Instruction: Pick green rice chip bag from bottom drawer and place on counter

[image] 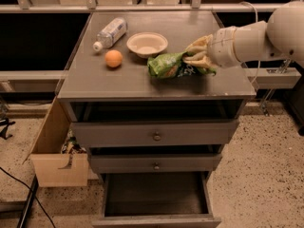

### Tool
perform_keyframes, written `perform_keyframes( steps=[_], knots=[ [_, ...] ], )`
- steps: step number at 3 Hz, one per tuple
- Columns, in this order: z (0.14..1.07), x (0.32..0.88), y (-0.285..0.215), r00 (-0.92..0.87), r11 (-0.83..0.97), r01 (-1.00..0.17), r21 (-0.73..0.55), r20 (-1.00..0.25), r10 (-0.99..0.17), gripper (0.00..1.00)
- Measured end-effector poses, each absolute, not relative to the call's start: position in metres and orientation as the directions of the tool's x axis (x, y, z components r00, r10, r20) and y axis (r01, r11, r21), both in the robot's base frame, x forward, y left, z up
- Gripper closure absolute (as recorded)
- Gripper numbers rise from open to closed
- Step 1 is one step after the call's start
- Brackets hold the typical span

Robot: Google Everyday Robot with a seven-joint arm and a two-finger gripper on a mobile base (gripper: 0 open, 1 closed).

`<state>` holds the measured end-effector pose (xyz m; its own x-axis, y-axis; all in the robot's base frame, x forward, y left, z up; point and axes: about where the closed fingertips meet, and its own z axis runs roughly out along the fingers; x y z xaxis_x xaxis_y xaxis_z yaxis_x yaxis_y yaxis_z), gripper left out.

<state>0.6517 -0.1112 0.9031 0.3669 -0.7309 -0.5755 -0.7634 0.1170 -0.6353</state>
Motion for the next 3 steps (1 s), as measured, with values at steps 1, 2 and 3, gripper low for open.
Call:
perform_keyframes(
  steps=[1, 2, 3],
  knots=[
    [0.9029, 0.6518, -0.1112, 0.367, 0.117, -0.763, -0.635, -0.575, -0.731, 0.81],
    [0.9029, 0.6518, -0.1112, 0.367, 0.117, -0.763, -0.635, -0.575, -0.731, 0.58],
    [0.9029, 0.6518, -0.1112, 0.367, 0.117, -0.763, -0.635, -0.575, -0.731, 0.34]
  ],
)
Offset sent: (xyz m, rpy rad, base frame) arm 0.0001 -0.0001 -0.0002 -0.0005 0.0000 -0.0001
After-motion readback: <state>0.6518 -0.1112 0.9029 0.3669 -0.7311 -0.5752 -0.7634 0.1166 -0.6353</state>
